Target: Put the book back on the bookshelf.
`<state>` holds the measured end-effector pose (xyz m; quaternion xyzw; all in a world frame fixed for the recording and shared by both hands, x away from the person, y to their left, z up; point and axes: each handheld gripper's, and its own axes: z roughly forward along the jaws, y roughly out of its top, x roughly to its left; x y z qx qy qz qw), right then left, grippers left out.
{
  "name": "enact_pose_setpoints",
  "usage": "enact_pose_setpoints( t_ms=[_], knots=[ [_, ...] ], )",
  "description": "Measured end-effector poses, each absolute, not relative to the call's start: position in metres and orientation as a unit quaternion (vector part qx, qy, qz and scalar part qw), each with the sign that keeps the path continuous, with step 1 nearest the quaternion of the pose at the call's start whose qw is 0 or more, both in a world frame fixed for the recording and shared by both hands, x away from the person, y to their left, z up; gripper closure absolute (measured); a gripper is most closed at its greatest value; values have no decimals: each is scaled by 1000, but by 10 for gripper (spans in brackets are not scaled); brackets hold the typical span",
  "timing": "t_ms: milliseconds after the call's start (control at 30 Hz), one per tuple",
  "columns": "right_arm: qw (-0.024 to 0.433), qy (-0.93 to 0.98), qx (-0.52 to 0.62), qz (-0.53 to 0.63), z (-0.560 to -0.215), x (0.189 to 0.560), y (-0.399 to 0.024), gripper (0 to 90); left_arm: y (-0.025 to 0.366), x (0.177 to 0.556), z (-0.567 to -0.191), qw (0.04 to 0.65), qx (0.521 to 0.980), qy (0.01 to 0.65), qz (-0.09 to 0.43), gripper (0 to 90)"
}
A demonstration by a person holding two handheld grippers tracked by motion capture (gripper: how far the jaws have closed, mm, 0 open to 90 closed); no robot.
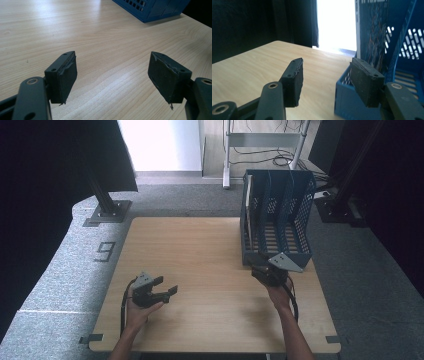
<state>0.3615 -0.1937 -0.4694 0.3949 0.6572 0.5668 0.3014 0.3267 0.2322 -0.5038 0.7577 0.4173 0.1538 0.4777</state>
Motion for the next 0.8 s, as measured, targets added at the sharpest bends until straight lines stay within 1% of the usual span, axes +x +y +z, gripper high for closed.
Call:
enact_pose_setpoints(
  t_ms=[367, 800],
  knots=[
    [283, 665, 389, 571, -491, 332, -202, 437, 232, 327, -507, 473, 759, 421, 151, 234],
    [274, 676, 387, 564, -500, 325, -201, 436, 231, 327, -508, 470, 762, 419, 151, 234]
  ],
)
